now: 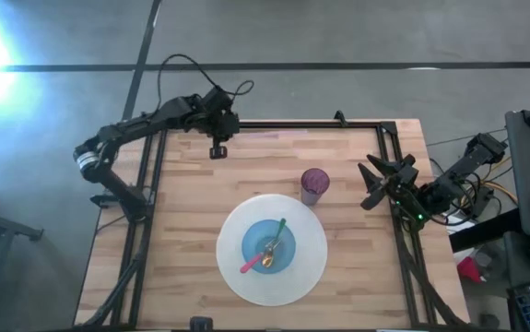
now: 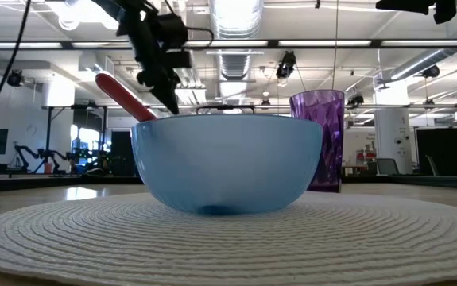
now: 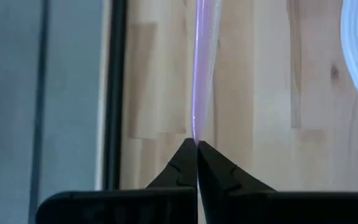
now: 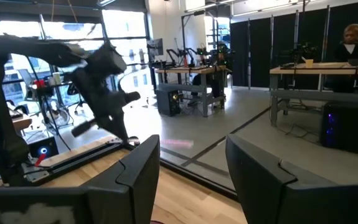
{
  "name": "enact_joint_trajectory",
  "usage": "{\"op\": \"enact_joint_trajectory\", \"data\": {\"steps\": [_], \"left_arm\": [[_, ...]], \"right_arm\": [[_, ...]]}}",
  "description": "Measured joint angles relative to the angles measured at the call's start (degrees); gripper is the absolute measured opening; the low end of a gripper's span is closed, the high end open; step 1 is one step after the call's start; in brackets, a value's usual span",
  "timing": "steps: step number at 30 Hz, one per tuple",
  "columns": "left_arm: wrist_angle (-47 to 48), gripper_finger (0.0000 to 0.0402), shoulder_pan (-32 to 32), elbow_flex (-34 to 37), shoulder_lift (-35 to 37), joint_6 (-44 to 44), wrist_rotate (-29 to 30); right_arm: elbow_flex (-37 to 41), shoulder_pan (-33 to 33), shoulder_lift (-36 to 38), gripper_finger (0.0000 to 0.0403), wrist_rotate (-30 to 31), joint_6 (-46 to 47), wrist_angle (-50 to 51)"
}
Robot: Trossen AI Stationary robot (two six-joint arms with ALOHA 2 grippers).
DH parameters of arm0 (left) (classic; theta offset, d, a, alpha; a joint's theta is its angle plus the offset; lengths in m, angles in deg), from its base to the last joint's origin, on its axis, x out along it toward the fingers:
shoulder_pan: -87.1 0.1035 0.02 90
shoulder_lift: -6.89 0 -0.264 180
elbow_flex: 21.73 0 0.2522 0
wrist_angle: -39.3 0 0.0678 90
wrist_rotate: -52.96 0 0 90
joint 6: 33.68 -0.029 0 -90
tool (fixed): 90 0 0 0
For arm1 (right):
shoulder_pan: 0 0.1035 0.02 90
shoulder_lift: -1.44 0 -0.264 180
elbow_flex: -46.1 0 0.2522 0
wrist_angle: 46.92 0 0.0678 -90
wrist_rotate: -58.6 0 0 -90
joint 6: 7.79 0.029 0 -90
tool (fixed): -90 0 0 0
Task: Pick & Place Utensil
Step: Put the pink straw in the purple cup
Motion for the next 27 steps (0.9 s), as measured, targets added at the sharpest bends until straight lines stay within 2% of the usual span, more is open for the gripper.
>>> {"op": "enact_joint_trajectory", "data": {"steps": [5, 13, 18, 27], "left_arm": [[-2.1, 0.0, 0.0, 0.0, 3.6, 1.4, -2.9], [-10.8, 0.0, -0.2, 4.8, 6.3, 3.4, -15.9], [-16.1, 0.0, -0.6, 9.1, 6.6, 5.0, -16.7], [-27.3, 0.0, -3.0, 14.2, 6.6, 8.6, -22.4]], "right_arm": [[0.0, 0.0, 0.0, 0.0178, 0.0, -0.2, 0.0], [0.0, 0.0, 0.0, 0.0178, -0.2, -1.8, 0.1], [0.0, 0.0, 0.0, 0.0178, -1.4, -3.3, 0.5], [0.0, 0.0, 0.0, 0.0178, -8.9, -0.5, 9.5]]}}
